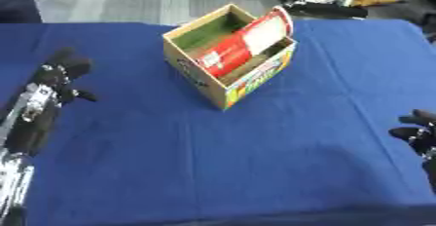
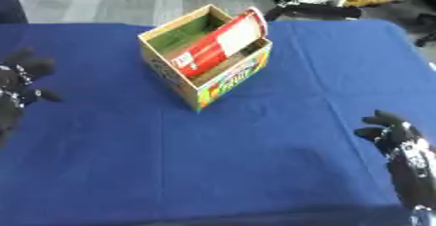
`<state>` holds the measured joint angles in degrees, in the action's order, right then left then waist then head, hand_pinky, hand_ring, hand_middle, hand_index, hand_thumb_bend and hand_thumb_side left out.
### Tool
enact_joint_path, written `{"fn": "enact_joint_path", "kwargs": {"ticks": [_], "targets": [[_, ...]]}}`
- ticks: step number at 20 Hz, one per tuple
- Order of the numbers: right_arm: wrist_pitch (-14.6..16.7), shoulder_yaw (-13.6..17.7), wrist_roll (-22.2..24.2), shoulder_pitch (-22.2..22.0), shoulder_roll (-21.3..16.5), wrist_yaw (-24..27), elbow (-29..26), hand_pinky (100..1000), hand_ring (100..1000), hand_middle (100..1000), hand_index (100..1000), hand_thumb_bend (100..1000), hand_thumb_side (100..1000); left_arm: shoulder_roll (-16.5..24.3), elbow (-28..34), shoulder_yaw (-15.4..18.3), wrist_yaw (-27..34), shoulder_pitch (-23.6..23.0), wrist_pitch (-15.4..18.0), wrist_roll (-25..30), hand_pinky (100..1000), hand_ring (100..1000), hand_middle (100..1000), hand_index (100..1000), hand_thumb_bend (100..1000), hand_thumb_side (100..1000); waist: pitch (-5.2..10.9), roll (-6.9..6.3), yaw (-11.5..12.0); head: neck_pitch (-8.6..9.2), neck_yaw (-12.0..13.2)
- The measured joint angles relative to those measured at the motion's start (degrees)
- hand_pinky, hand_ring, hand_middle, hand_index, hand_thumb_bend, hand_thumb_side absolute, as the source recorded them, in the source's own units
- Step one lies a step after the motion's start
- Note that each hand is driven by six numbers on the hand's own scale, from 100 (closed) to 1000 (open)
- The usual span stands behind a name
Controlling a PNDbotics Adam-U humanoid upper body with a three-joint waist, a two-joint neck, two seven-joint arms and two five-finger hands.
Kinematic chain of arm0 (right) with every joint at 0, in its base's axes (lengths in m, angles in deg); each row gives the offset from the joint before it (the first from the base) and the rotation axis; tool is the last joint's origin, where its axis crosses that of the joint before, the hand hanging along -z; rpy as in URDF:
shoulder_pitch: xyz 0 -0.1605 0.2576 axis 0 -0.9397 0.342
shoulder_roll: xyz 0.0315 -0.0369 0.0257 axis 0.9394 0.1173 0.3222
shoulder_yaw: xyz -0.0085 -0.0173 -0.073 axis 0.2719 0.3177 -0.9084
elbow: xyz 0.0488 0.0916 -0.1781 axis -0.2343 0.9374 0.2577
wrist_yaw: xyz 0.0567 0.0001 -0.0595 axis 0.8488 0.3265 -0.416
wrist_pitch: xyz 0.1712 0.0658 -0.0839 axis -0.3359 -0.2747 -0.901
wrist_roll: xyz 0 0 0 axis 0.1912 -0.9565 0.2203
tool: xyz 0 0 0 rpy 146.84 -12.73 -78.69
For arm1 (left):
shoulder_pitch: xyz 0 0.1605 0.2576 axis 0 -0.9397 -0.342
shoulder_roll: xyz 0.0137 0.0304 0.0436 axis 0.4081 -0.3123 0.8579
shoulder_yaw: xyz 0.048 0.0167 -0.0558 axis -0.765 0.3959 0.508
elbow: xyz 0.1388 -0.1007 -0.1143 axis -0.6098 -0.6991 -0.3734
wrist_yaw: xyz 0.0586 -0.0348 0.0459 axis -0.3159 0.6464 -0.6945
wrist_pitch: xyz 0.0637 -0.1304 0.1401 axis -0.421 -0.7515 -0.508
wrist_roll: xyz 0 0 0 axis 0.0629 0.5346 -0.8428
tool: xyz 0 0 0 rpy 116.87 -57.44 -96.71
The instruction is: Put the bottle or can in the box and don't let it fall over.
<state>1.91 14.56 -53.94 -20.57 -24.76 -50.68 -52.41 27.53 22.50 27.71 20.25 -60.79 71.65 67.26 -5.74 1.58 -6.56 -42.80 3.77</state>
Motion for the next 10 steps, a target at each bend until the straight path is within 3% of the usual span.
{"fn": "enact_joint_path", "kwargs": {"ticks": [10], "targets": [[0.0, 0.0, 0.0, 0.0, 0.4, -0.1, 0.0, 788, 670, 712, 819, 100, 691, -0.5, -0.7, -0.3, -0.7, 0.1, -0.3, 0.5, 606, 889, 788, 1000, 100, 847, 0.04, 0.02, 0.1, -0.05, 0.1]]}}
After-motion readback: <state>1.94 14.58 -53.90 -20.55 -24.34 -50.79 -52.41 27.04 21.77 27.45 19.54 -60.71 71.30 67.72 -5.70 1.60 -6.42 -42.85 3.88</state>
